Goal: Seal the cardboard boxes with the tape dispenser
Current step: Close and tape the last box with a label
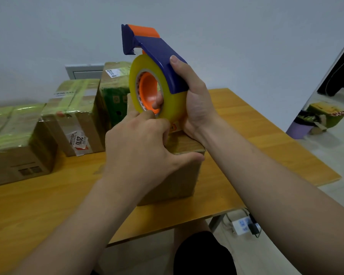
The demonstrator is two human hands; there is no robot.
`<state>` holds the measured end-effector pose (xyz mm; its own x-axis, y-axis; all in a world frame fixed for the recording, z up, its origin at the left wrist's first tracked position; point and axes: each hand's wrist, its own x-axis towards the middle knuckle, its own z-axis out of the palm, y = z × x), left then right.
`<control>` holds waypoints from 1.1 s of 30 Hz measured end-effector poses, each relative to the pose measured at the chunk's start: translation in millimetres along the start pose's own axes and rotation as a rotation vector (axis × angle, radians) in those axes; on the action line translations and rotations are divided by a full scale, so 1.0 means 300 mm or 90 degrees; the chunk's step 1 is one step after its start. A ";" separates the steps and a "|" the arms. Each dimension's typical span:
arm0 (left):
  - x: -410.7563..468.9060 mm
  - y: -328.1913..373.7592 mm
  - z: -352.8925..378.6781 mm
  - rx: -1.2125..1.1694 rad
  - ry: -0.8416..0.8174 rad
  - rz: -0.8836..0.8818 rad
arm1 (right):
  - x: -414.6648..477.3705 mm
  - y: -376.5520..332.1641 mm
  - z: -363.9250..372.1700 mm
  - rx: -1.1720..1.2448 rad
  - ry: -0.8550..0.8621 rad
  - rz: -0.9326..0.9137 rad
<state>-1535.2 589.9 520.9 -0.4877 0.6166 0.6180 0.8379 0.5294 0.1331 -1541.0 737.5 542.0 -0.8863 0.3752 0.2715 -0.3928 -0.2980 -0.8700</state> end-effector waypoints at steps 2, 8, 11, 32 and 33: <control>-0.019 0.002 0.015 -0.034 0.029 -0.010 | 0.003 0.002 -0.002 -0.003 0.005 0.003; -0.055 0.042 0.049 -0.033 0.046 -0.083 | 0.002 0.004 -0.001 -0.014 -0.001 0.012; -0.068 0.087 0.073 -0.102 0.109 -0.050 | 0.001 0.004 -0.007 0.015 -0.005 0.021; -0.104 -0.155 -0.007 -0.358 0.006 0.028 | 0.006 0.006 -0.015 -0.028 -0.033 -0.012; -0.113 -0.164 -0.005 -0.364 0.015 0.023 | 0.008 0.007 -0.014 -0.029 -0.035 -0.017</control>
<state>-1559.6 541.9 494.5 -0.4568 0.6119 0.6457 0.8563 0.1058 0.5055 -1542.9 741.3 539.2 -0.8882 0.3333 0.3162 -0.4060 -0.2473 -0.8798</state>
